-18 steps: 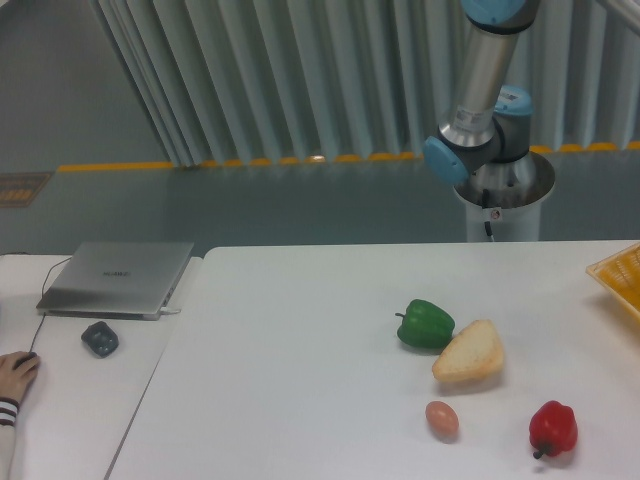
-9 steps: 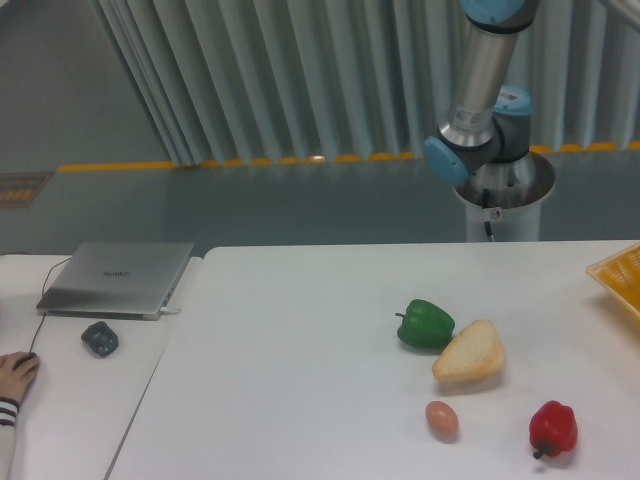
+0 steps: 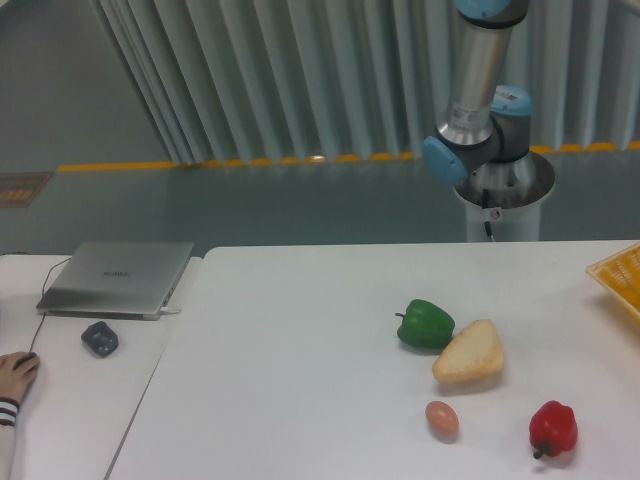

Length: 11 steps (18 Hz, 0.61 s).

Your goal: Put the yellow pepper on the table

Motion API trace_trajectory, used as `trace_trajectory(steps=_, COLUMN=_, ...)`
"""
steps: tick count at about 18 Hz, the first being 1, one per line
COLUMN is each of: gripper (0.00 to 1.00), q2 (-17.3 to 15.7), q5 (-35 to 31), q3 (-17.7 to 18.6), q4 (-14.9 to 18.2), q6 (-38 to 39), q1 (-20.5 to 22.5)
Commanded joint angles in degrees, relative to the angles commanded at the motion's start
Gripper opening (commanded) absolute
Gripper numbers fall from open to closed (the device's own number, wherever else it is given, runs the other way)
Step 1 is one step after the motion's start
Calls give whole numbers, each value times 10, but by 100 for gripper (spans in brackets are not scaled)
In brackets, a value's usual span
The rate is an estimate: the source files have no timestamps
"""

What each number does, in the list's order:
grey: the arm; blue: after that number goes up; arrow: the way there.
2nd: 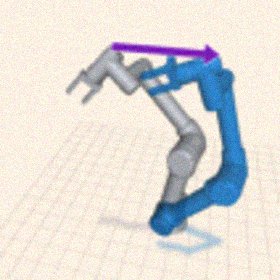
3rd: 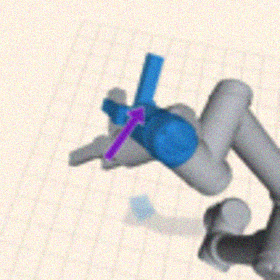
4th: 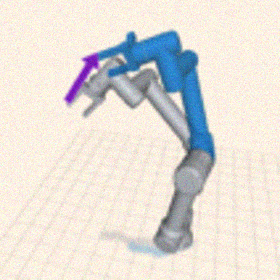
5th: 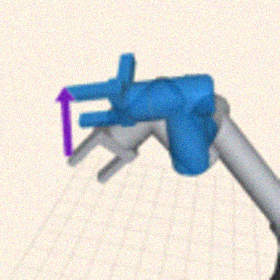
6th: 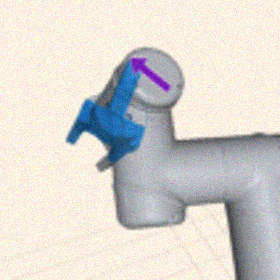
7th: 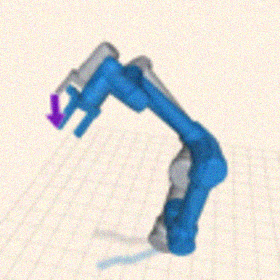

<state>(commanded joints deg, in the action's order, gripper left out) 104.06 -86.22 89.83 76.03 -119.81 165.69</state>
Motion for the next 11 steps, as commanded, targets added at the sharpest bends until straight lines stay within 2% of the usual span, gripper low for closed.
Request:
trace_trajectory(steps=7, gripper=42, q2=4, q5=-3, q3=-10, q4=-10, q6=189, q1=-118)
trace_trajectory(steps=11, gripper=42, q2=11, q5=-5, q3=-11, q4=-28, q6=266, q1=-162)
